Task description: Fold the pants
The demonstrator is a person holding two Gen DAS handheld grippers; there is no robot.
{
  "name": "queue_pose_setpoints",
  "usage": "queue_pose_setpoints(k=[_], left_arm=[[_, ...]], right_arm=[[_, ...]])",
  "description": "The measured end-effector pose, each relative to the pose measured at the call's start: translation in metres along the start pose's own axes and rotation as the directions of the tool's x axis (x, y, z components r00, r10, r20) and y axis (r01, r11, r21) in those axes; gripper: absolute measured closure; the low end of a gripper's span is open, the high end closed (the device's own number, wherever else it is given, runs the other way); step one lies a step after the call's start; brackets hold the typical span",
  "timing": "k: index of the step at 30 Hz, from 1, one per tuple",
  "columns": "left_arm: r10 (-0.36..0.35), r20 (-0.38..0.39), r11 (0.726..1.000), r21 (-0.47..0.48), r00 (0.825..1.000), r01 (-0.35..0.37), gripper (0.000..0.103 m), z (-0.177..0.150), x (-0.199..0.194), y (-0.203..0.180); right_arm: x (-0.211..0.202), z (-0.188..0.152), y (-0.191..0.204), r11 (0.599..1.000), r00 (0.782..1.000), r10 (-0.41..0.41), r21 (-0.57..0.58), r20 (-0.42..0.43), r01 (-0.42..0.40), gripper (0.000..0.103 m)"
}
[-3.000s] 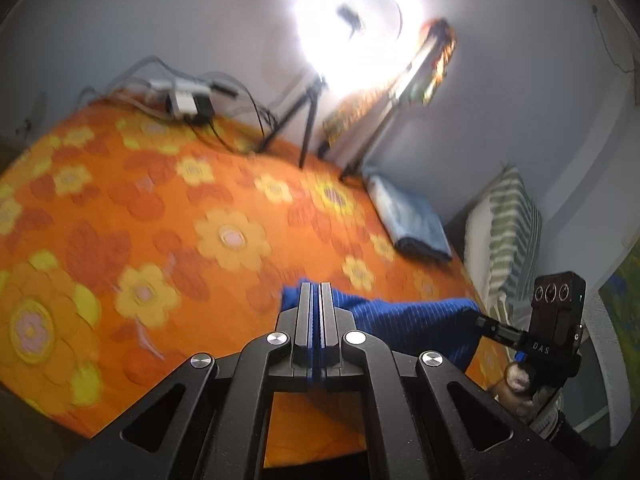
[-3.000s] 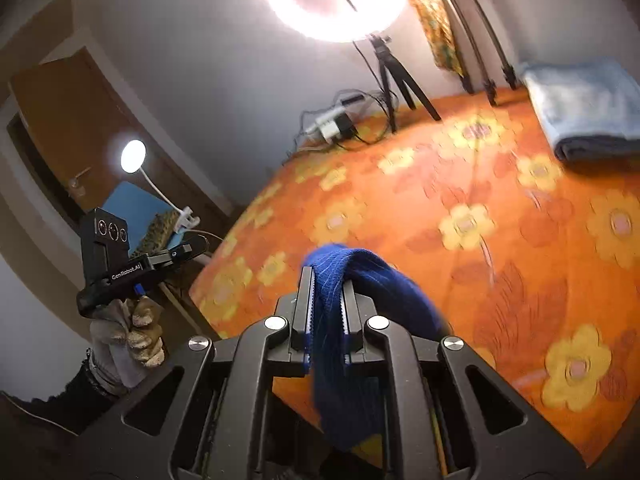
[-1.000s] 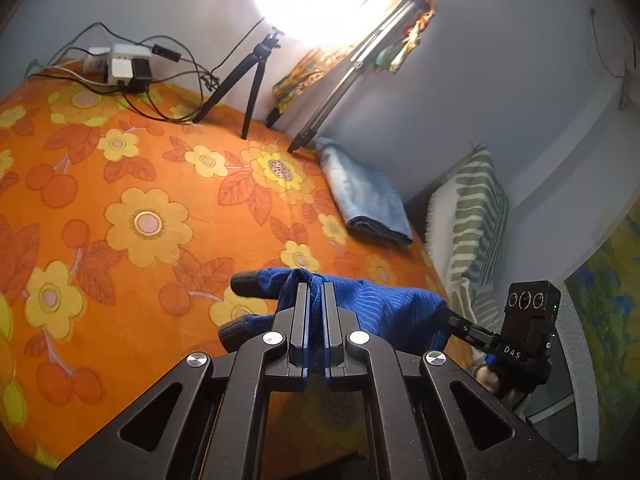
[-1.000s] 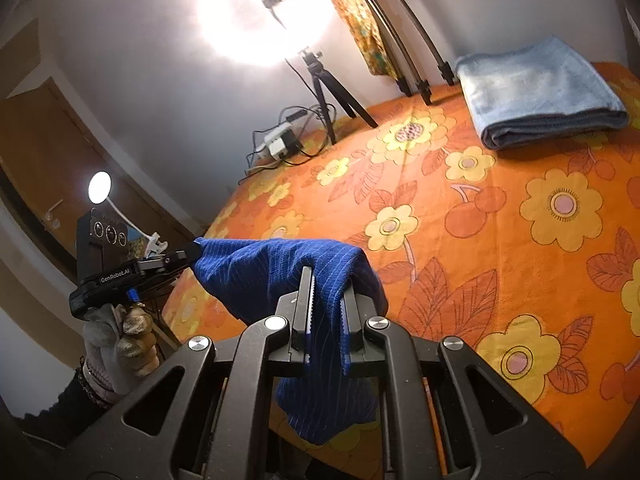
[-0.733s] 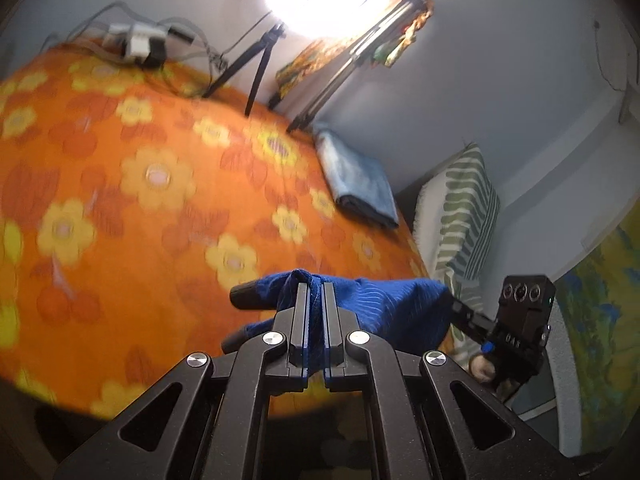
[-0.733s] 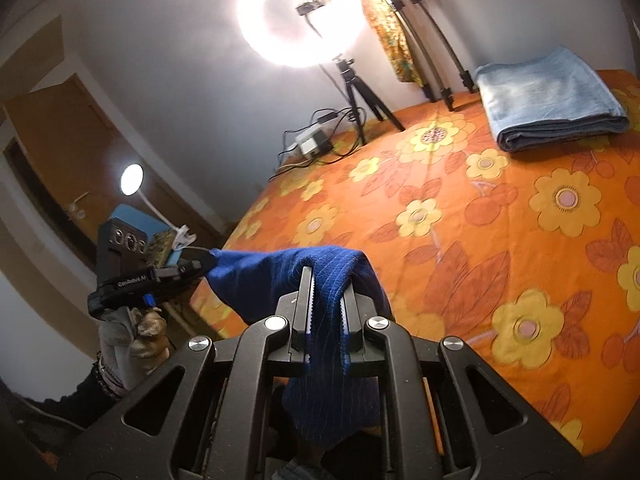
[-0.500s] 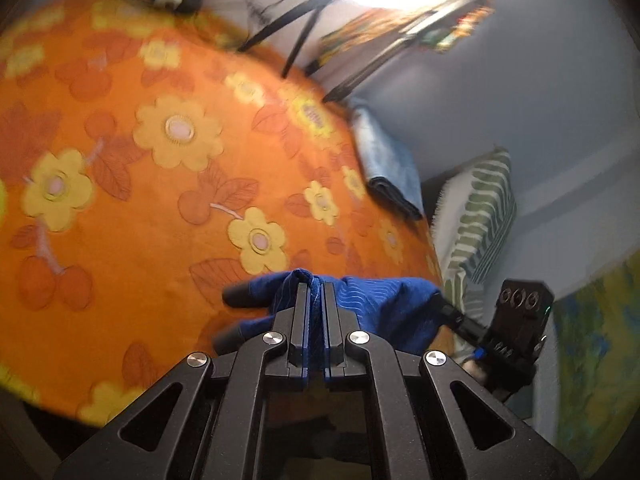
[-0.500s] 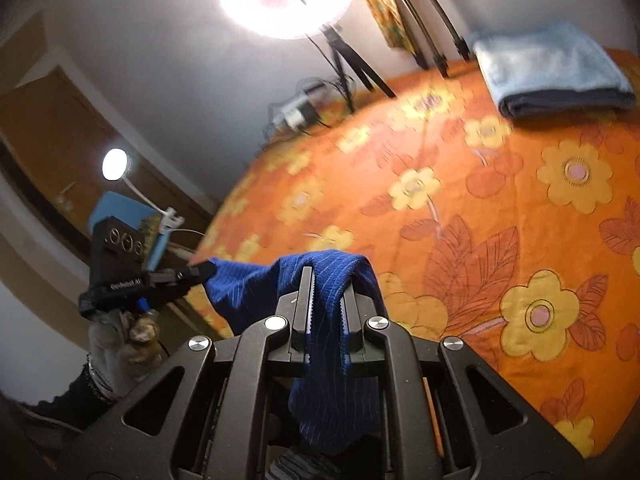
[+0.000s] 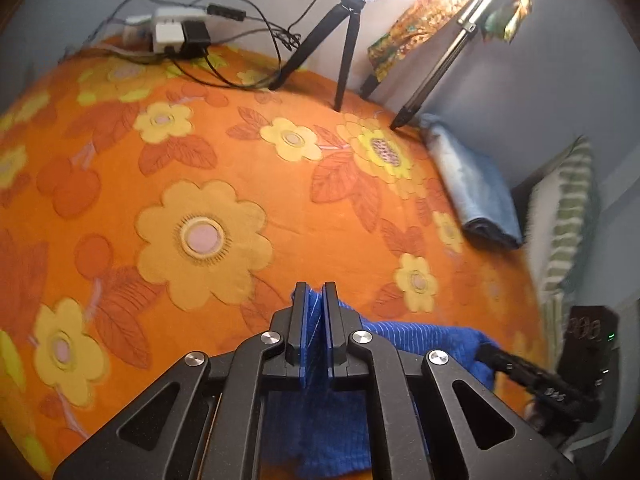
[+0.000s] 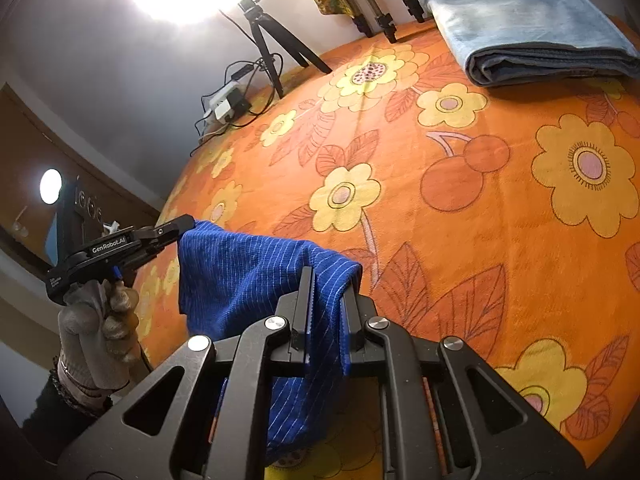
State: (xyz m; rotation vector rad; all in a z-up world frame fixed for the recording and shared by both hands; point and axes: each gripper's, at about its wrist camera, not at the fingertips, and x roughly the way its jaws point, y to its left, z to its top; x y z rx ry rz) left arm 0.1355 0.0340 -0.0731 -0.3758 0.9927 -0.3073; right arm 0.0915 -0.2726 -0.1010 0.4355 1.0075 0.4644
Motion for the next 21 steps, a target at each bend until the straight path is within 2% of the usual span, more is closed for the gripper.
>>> queue_pose_setpoints(k=[2,6,8,10,13,18,21], left_arm=[[0.019,0.016,1.0,0.015,1.0,-0.019,0.091,0.0,-0.008,0.0],[-0.015,0.045,0.997,0.078,0.999,0.012,0.091,-0.007,-0.03,-0.012],[-0.039,0.035,0.991,0.13,0.999,0.034,0.091,-0.017,-0.035,-0.023],[-0.064,-0.009,0.986,0.151,0.998,0.065,0.091,-0.026,-0.029,-0.032],[-0.018,-0.046,0.981,0.194,0.999,0.027,0.091,-0.036,-0.017,-0.038],[0.057,-0.053,0.974,0.223,0.997,-0.044,0.091,-0.04,-0.004,-0.037],[0.04,-0.07,0.978,0.209,0.997,-0.025,0.091,-0.04,0.0,-0.032]], right_arm=[[0.001,0.001,-0.002,1.0,1.0,-0.006,0.003,-0.009,0.006,0.092],[-0.006,0.0,-0.002,1.0,1.0,0.002,-0.007,-0.008,-0.002,0.091],[-0.009,-0.002,-0.001,1.0,1.0,-0.011,-0.019,-0.009,0.01,0.088],[-0.012,-0.004,0.0,0.999,1.0,-0.025,-0.022,-0.005,0.025,0.077],[-0.018,-0.005,0.002,0.998,0.999,-0.045,-0.034,0.008,0.045,0.068],[-0.021,-0.009,0.006,0.998,0.999,-0.048,-0.048,-0.006,0.048,0.065],[-0.017,-0.015,0.011,0.996,0.997,-0.063,-0.07,-0.033,0.061,0.064]])
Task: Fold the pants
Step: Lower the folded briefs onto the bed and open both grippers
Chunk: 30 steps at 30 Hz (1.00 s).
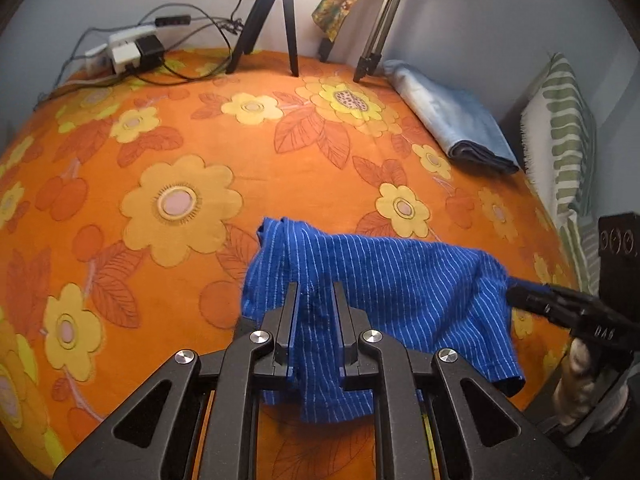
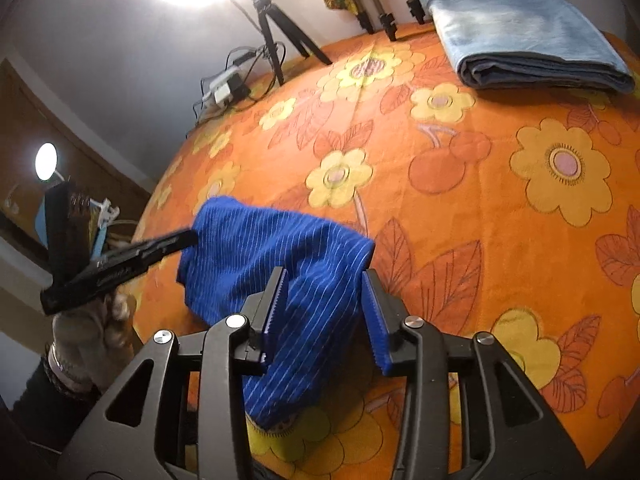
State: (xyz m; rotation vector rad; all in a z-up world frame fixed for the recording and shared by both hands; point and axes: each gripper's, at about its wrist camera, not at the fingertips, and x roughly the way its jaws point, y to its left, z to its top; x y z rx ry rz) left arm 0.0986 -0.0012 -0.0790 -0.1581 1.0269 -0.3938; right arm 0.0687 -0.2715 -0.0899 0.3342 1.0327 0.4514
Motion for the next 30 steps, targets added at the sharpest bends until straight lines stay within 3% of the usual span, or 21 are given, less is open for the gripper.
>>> queue_pose_setpoints(k=[5,10,14,17,20,21,25,29,30], left_arm=[[0.002,0.01,1.0,0.023,1.0,-0.002,0.101,-0.001,0.003,-0.003],[0.089,0.096,0.995,0.032,0.991,-0.093,0.102,0.009,-0.015,0.003],[0.099,0.107,0.995,-0.016,0.989,-0.098,0.102,0.015,-0.02,0.02],[0.051,0.084,0.999,-0.001,0.995,-0.051,0.102,0.012,-0.021,0.014],[0.018,0.061,1.0,0.018,0.998,-0.019,0.084,0.007,-0.019,0.004],[0.013,0.054,1.0,0.025,0.998,-0.015,0.083,0.006,-0.017,0.001],[0.058,0.021,0.997,0.051,0.998,-0.059,0.083,0.0,-0.005,-0.002],[0.052,0.003,0.997,0.057,0.999,-0.053,0.083,-0.004,0.004,-0.003],[0.051,-0.002,0.997,0.064,0.999,-0.051,0.093,-0.005,0.007,-0.003]], right_arm=[[0.005,-0.007,0.003,1.0,0.999,-0.011,-0.016,-0.03,0.011,0.063],[0.0,-0.008,0.005,0.999,0.999,-0.022,-0.029,-0.026,0.021,0.063],[-0.004,-0.013,0.014,0.993,0.996,-0.082,-0.089,-0.025,0.08,0.063],[-0.012,-0.016,0.027,0.984,0.994,-0.105,-0.144,0.002,0.105,0.063],[-0.018,-0.018,0.036,0.981,0.996,-0.091,-0.171,0.005,0.091,0.063],[-0.018,-0.019,0.037,0.981,0.996,-0.09,-0.171,0.006,0.09,0.063],[-0.014,-0.021,0.032,0.986,0.996,-0.09,-0.142,-0.011,0.088,0.063],[-0.009,-0.024,0.02,0.995,0.997,-0.066,-0.08,-0.042,0.062,0.063],[-0.008,-0.025,0.019,0.997,0.997,-0.051,-0.066,-0.051,0.047,0.063]])
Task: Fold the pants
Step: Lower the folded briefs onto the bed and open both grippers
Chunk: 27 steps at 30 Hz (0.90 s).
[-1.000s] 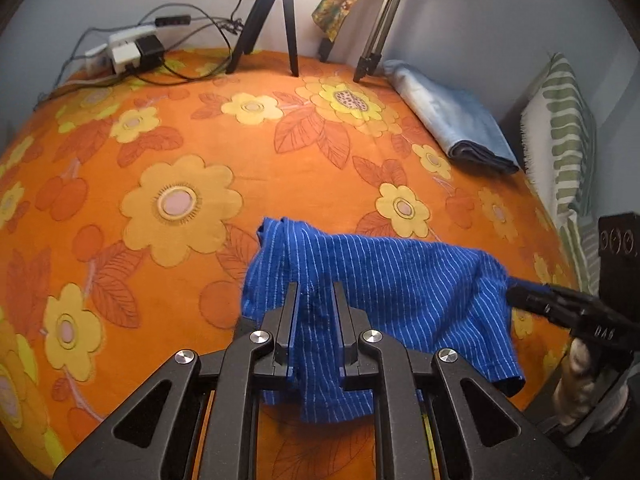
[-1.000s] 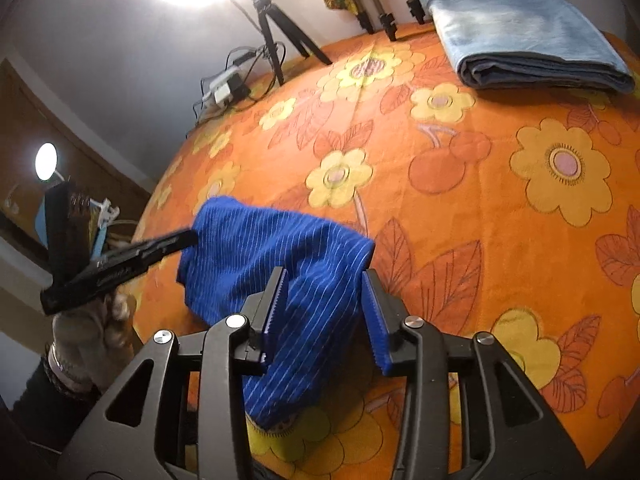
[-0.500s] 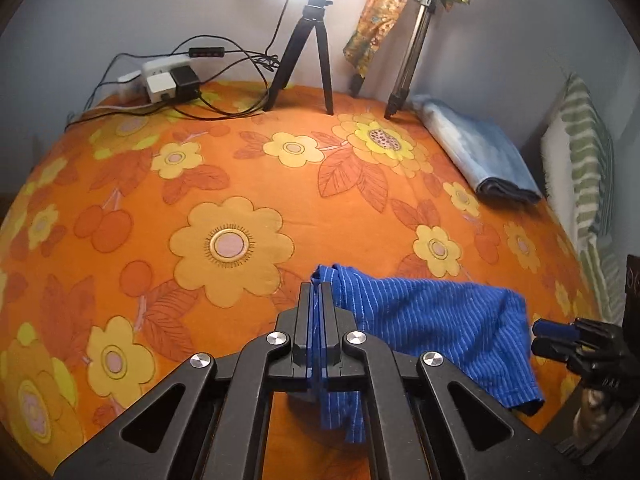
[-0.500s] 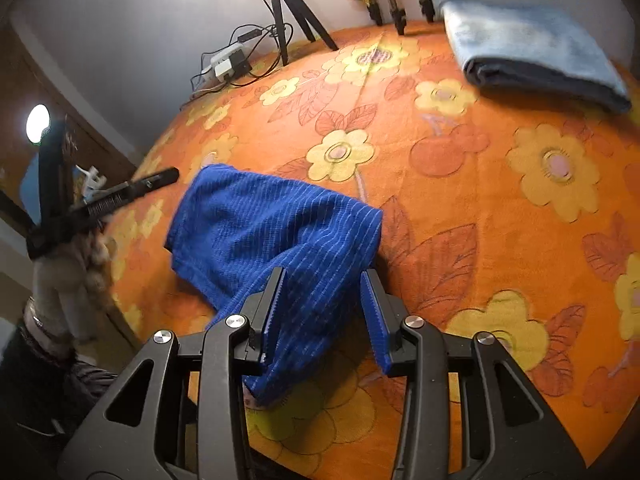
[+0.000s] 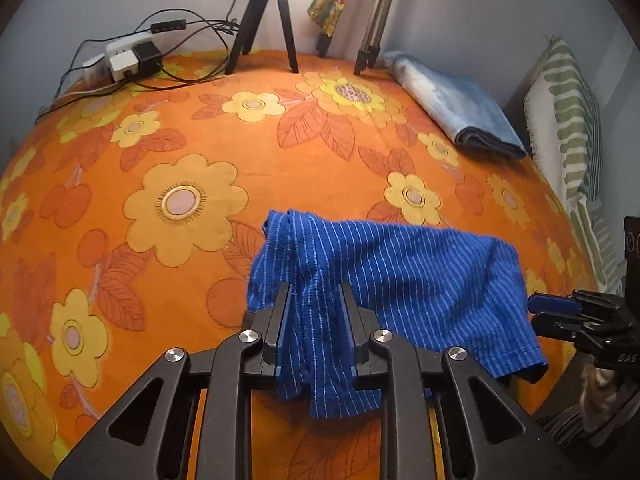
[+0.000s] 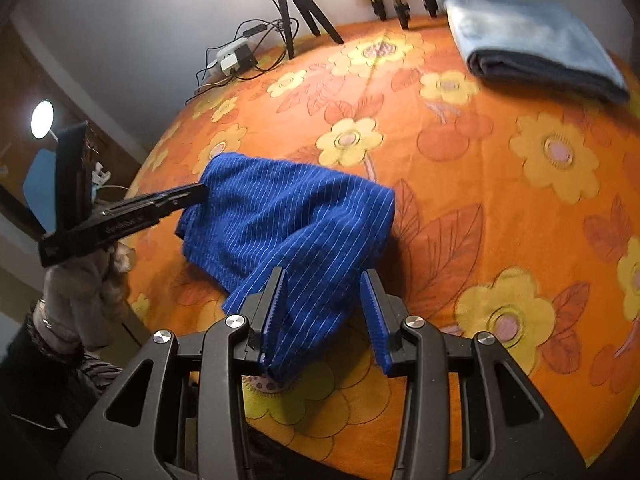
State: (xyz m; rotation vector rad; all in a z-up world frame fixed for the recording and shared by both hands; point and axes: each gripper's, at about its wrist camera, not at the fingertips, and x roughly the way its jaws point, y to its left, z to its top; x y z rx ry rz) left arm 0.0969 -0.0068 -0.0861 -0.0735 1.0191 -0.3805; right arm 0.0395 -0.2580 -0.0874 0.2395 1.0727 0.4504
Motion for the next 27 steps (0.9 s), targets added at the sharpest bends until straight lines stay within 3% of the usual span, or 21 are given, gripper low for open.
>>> queue_pose_setpoints(k=[1,8,12,15,18,23,27], left_arm=[[-0.005,-0.006,1.0,0.001,1.0,0.005,0.1,0.0,0.002,0.0],[0.044,0.072,0.999,-0.014,0.996,-0.043,0.1,0.01,-0.015,0.012],[0.081,0.06,0.997,-0.019,0.995,-0.08,0.1,0.008,-0.011,0.021],[0.049,0.046,0.999,-0.015,0.998,-0.049,0.097,0.005,-0.01,0.021],[0.062,0.066,0.998,-0.021,0.996,-0.061,0.086,0.007,-0.022,0.02],[0.023,0.134,1.0,-0.006,0.991,-0.022,0.086,0.017,-0.036,0.008],[-0.037,0.102,0.999,0.034,0.994,0.034,0.086,0.021,-0.015,-0.008]], right_arm=[[0.001,-0.001,0.0,1.0,1.0,0.011,0.008,-0.006,-0.011,0.062],[0.005,-0.006,0.009,0.999,0.999,0.033,-0.022,-0.033,-0.033,0.058],[0.012,-0.011,0.01,0.997,0.995,-0.035,-0.075,-0.094,0.029,0.064],[0.016,-0.016,0.011,0.988,0.988,-0.105,-0.126,-0.116,0.09,0.064],[0.0,-0.011,0.014,0.987,0.994,-0.095,-0.133,-0.056,0.087,0.064],[-0.028,0.007,0.023,0.994,0.993,-0.018,-0.108,0.114,0.03,0.064],[-0.009,0.019,0.03,0.995,0.991,0.021,-0.095,0.132,-0.008,0.064]])
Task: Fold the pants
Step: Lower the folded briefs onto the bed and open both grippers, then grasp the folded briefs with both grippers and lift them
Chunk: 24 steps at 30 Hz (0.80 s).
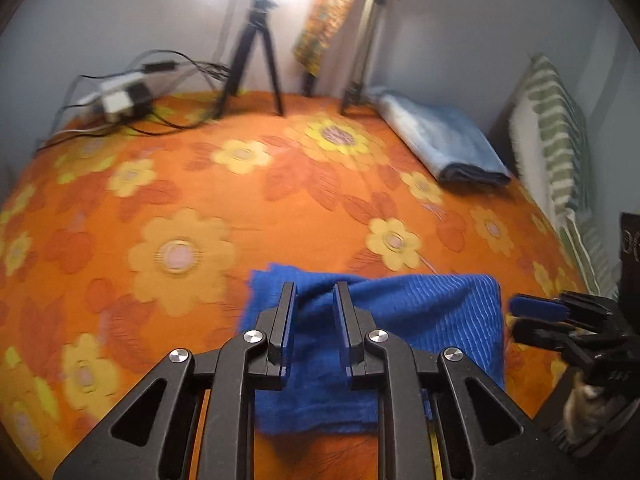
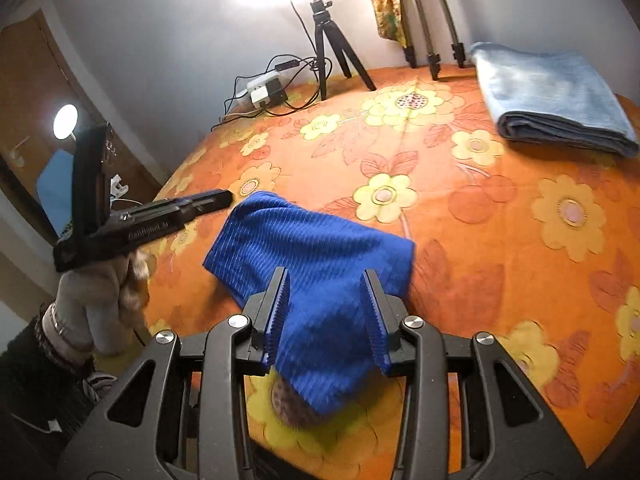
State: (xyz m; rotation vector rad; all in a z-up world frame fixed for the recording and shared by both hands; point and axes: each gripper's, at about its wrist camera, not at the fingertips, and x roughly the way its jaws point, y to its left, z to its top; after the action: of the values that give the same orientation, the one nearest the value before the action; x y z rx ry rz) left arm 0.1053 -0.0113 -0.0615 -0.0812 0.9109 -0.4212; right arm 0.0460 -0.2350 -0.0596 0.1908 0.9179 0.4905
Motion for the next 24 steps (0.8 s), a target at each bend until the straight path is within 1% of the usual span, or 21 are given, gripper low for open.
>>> queue_pose_setpoints(k=[3,5,8,9,10,11,12,13,14,16,17,18,19,21,23,24], left_arm=[[0.009,-0.04,1.0,-0.008,0.999,-0.01,0.086,0.001,0.024,0.002],[0.008,-0.066,0.999,-0.053,0.998,-0.011,0.086,0.002,0.037,0.014],[0.007,-0.073,0.995,-0.098,0.997,-0.014,0.087,0.006,0.044,0.028],[0.043,-0.062,0.995,-0.092,0.997,-0.049,0.086,0.008,0.043,0.029],[0.085,-0.053,0.992,-0.085,0.995,-0.089,0.086,0.009,0.04,0.03],[0.082,-0.047,0.992,-0.094,0.995,-0.087,0.086,0.011,0.037,0.033],[0.062,-0.044,0.991,-0.118,0.997,-0.067,0.086,0.012,0.033,0.037],[0.043,-0.037,0.988,-0.146,0.998,-0.048,0.086,0.014,0.026,0.041],[0.037,-0.026,0.988,-0.15,0.999,-0.04,0.085,0.014,0.02,0.042],[0.051,-0.008,0.991,-0.124,0.999,-0.051,0.071,0.011,0.009,0.041],[0.057,-0.004,0.992,-0.116,0.998,-0.058,0.059,0.009,0.006,0.041],[0.056,-0.006,0.992,-0.114,0.998,-0.056,0.052,0.007,0.005,0.042],[0.042,-0.021,0.992,-0.117,0.999,-0.044,0.052,0.004,0.006,0.043],[0.035,-0.057,0.992,-0.118,0.998,-0.041,0.052,-0.003,0.013,0.045],[0.047,-0.08,0.993,-0.105,0.996,-0.055,0.052,-0.009,0.02,0.043],[0.05,-0.094,0.993,-0.1,0.994,-0.06,0.052,-0.012,0.024,0.043]], right_arm=[[0.024,0.001,-0.002,1.0,0.999,-0.027,0.0,-0.041,0.027,0.064],[0.039,-0.003,-0.01,1.0,0.995,-0.026,0.012,-0.097,0.028,0.064],[0.049,-0.014,-0.021,0.999,0.986,-0.036,0.024,-0.165,0.041,0.064],[0.049,-0.017,-0.023,0.999,0.985,-0.036,0.018,-0.169,0.039,0.067],[0.047,-0.018,-0.023,0.999,0.985,-0.036,0.007,-0.169,0.038,0.067],[0.045,-0.019,-0.023,0.999,0.984,-0.041,0.001,-0.173,0.042,0.067],[0.043,-0.019,-0.023,0.999,0.984,-0.041,0.001,-0.173,0.042,0.067],[0.04,-0.019,-0.024,0.999,0.985,-0.035,0.006,-0.171,0.037,0.067],[0.035,-0.019,-0.027,0.999,0.987,-0.021,0.022,-0.159,0.025,0.067],[0.026,-0.017,-0.031,0.999,0.991,-0.019,0.046,-0.133,0.026,0.063],[0.023,-0.016,-0.035,0.998,0.993,-0.033,0.058,-0.117,0.04,0.06],[0.021,-0.016,-0.039,0.995,0.993,-0.054,0.073,-0.105,0.062,0.05],[0.02,-0.016,-0.046,0.993,0.993,-0.066,0.096,-0.095,0.075,0.044],[0.025,-0.018,-0.055,0.988,0.993,-0.046,0.142,-0.106,0.06,0.043],[0.032,-0.021,-0.062,0.983,0.993,-0.017,0.181,-0.118,0.039,0.043],[0.032,-0.022,-0.06,0.984,0.994,-0.027,0.172,-0.102,0.045,0.043]])
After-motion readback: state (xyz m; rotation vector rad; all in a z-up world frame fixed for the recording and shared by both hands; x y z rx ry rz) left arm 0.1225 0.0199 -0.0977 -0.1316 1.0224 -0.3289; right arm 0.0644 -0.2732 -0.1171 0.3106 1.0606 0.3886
